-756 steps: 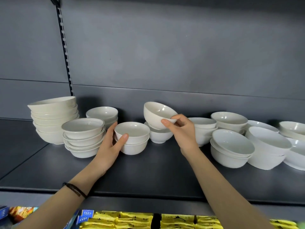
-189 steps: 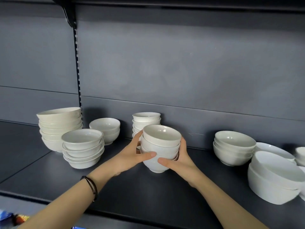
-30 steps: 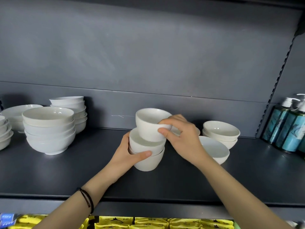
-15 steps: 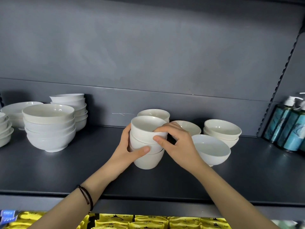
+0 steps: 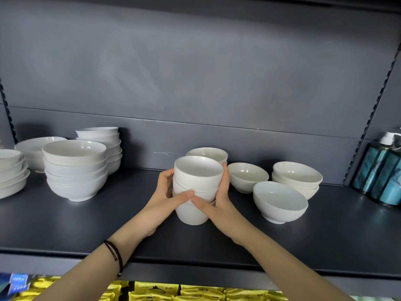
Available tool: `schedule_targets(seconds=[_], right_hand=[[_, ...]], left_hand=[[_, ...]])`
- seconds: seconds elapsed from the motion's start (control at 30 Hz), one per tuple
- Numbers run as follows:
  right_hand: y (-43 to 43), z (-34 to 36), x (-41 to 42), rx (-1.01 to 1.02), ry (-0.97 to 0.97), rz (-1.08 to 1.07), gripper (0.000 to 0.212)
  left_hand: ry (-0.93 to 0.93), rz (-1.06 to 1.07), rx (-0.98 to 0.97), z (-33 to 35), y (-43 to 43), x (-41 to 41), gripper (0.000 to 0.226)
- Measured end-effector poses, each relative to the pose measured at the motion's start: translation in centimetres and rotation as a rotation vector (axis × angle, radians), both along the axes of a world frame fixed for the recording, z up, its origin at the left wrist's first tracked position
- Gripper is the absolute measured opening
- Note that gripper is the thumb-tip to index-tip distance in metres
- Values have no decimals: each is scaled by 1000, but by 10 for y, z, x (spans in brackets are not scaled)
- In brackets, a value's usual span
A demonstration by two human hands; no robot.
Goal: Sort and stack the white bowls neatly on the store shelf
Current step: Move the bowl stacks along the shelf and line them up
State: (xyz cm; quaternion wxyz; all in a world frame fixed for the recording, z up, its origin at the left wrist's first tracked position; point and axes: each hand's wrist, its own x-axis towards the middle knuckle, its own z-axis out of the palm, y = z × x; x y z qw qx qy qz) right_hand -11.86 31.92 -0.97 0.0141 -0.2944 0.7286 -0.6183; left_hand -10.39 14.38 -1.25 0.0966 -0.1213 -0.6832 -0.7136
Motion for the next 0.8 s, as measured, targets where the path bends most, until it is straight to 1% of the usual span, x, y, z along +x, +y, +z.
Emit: schedule_targets(seconds=[0.2,0.3,0.4,0.5,0.6,0.8], right_hand=[[-32,-1,-11,36,-2,37,109],[-55,0,-20,66,17,16,105],[-74,2,-33,107,32,-13,107],[-88,6,-43,113,32,-45,109],[-94,7,-52,116,25,-63,109],[-103,7,-68,139,33,-137,101]], left_hand=[[-35,60,2,4,-25,1,72],[-34,109,10,7,-38,-1,63],[-29,158,7,7,-52,-9,65],[-25,187,11,4,-65,-22,58],[-23,204,8,5,-72,-34,60],[6,224,44,5,-74,-50,65]])
